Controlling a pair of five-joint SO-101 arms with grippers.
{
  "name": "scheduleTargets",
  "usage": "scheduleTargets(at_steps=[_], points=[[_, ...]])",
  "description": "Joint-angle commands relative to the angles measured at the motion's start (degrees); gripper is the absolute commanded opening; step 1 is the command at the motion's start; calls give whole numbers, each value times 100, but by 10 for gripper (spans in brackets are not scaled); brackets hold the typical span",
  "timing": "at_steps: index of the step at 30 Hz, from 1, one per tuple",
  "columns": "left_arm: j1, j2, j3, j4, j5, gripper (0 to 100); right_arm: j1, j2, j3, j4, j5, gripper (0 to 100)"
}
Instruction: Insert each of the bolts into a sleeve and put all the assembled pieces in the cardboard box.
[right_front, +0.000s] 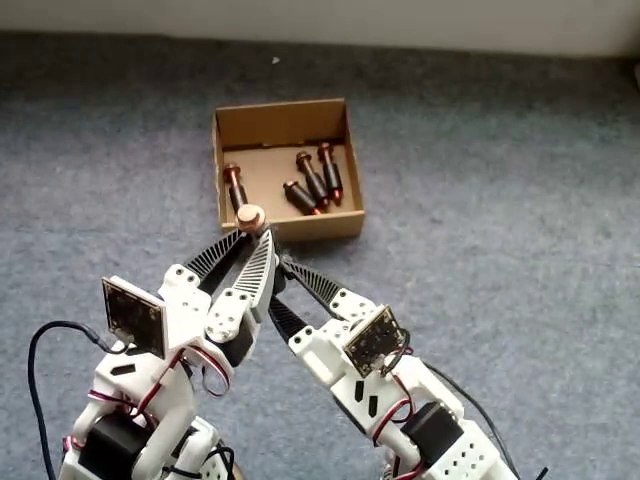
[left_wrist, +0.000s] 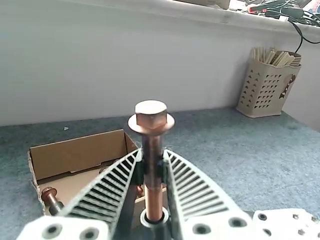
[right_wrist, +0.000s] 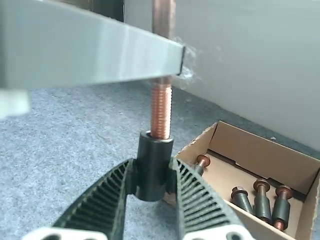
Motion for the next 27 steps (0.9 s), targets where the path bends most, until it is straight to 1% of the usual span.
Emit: scheduleTargets(at_steps=[1, 5, 12, 15, 16, 20, 23, 27], points=[[-48, -31, -22, -79, 35, 5, -31, -119, 462, -286, 79, 5], [-40, -31, -75, 70, 35, 5, 127, -119, 479, -602, 88, 5], [207, -31, -75, 123, 26, 5, 145, -119, 470, -708, 97, 5], [189, -22, -57, 123, 26, 13, 145, -119, 470, -708, 97, 5], [171, -13, -57, 123, 26, 33, 145, -119, 470, -708, 97, 5], [154, -4, 119, 132, 26, 175, 145, -119, 479, -708, 97, 5], [154, 4, 171, 132, 9, 187, 145, -119, 479, -708, 97, 5], [154, 4, 189, 132, -422, 185, 171, -119, 488, -708, 88, 5]])
